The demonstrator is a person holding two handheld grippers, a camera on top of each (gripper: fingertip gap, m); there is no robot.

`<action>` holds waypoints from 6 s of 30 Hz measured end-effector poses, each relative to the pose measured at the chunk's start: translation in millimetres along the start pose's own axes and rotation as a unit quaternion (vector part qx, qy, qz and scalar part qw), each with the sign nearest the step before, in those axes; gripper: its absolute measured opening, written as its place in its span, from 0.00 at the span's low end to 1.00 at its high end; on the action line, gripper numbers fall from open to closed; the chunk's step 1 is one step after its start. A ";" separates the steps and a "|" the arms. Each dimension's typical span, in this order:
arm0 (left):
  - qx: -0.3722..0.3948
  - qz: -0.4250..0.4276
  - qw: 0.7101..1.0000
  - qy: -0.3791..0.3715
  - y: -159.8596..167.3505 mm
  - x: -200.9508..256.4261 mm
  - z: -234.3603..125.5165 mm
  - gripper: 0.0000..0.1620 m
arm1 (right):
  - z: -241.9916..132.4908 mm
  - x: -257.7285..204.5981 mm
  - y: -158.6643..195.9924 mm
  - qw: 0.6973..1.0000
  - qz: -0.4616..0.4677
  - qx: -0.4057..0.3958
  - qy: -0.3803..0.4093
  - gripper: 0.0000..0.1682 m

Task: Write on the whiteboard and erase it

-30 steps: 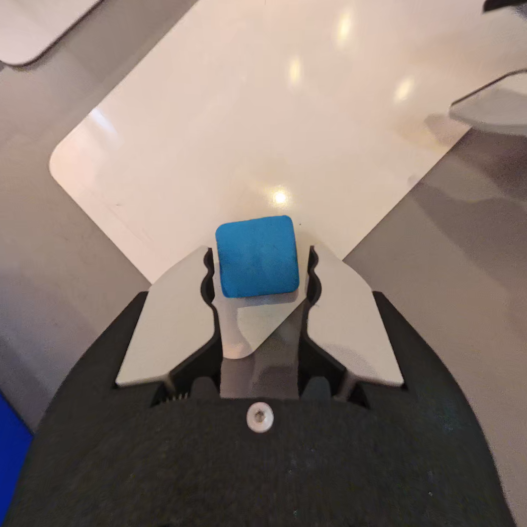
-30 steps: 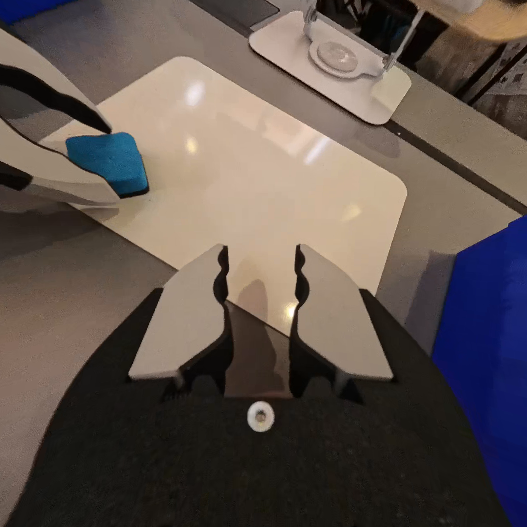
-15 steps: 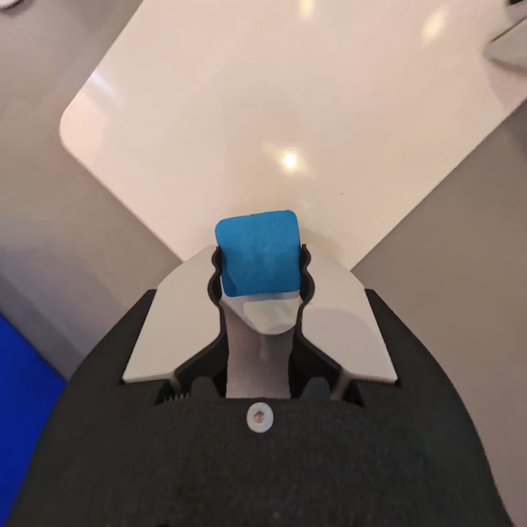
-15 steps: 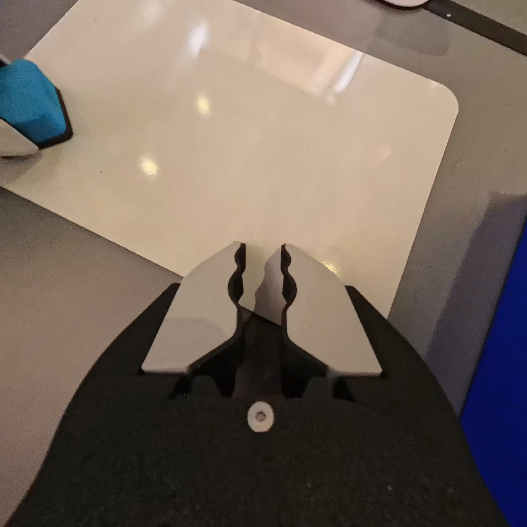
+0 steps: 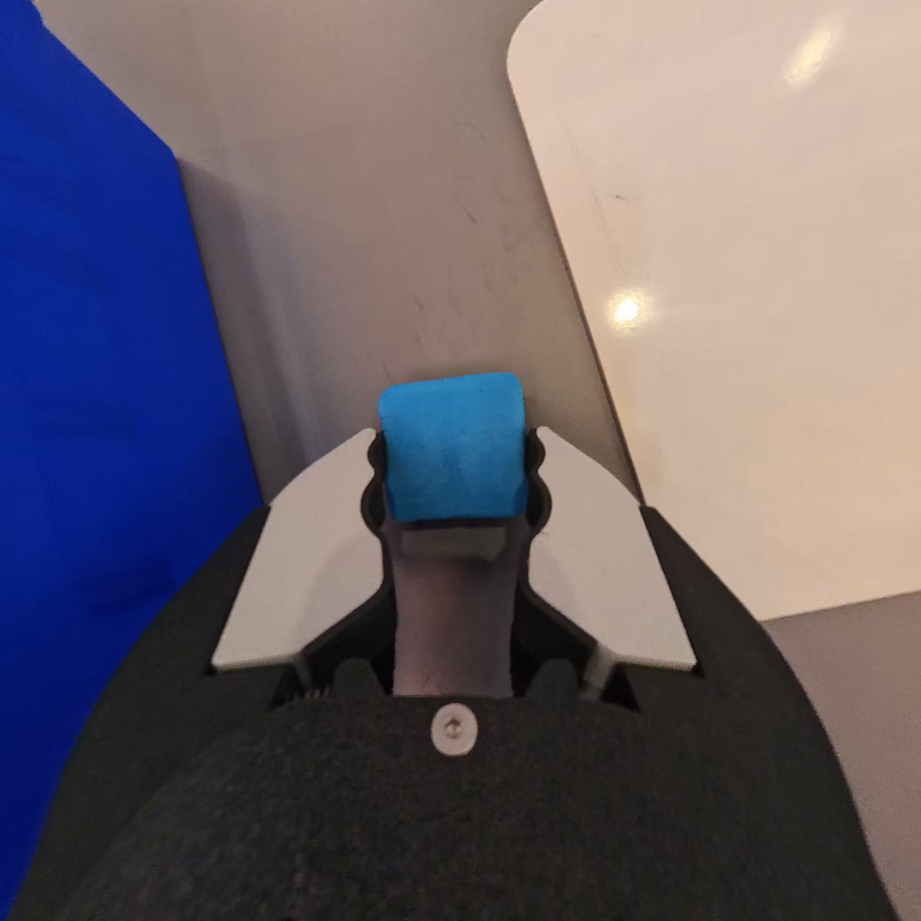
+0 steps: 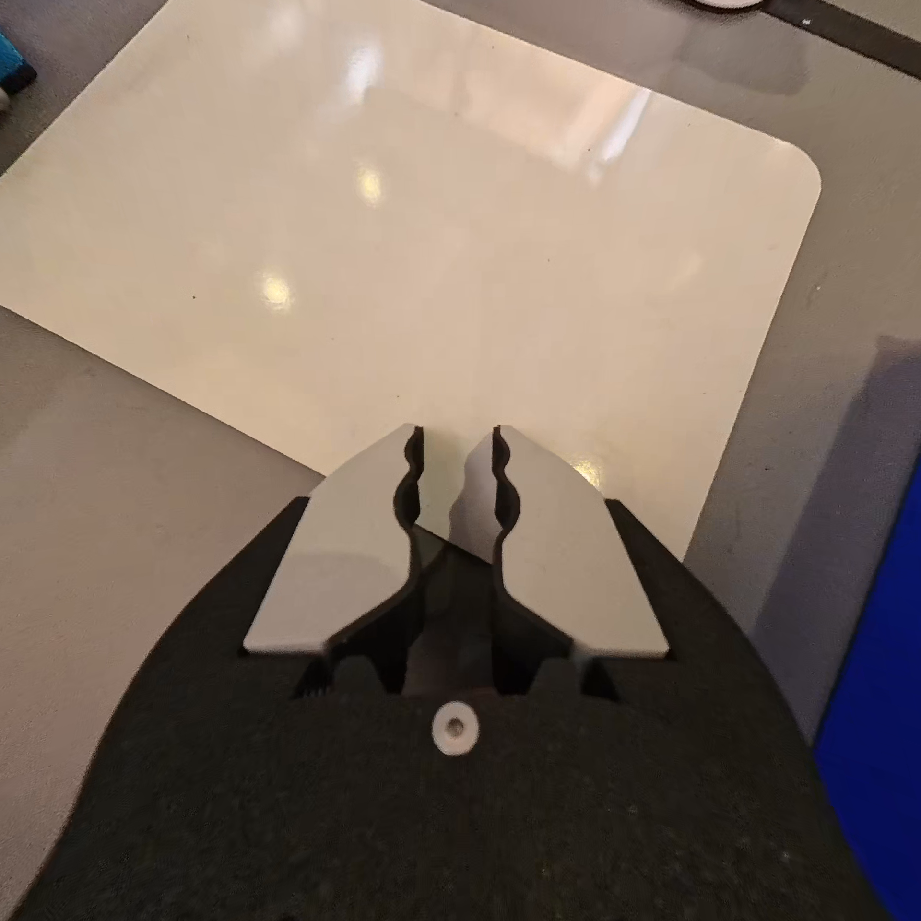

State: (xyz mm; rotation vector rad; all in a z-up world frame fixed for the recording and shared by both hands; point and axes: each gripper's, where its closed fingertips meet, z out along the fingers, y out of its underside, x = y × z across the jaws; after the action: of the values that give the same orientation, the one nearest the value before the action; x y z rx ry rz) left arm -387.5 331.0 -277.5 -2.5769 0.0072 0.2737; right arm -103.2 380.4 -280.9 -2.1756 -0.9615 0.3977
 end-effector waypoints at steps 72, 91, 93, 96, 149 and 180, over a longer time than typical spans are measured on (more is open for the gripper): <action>0.158 -0.026 0.965 0.207 61.0 89.2 -103.7 0.53 | -89.9 -15.6 30.8 0.994 0.052 0.081 0.058 0.37; 0.245 -0.062 0.954 0.162 113.7 57.0 -140.7 0.44 | -148.6 -57.7 51.9 0.976 -0.006 0.214 -0.029 0.38; 0.247 -0.058 0.952 0.169 113.3 57.9 -141.7 0.44 | -148.0 -63.5 50.8 0.976 -0.037 0.215 -0.018 0.37; 0.256 -0.050 0.946 0.193 111.4 61.1 -146.5 0.44 | -144.4 -74.4 51.1 0.975 -0.055 0.211 -0.034 0.36; 0.316 -0.287 0.782 0.454 -98.3 -114.2 -174.6 0.11 | -114.9 -91.6 -33.5 0.942 -0.042 0.309 -0.126 0.41; 0.109 -0.286 0.659 0.687 -114.7 233.1 -188.0 0.10 | -125.9 -41.2 -101.4 0.893 -0.100 0.439 0.010 0.12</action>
State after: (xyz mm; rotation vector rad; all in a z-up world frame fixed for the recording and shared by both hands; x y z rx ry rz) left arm -116.0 342.7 -107.2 -1.7742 -0.1970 -1.7651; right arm -117.3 336.2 -120.7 -1.2442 -0.7664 0.5702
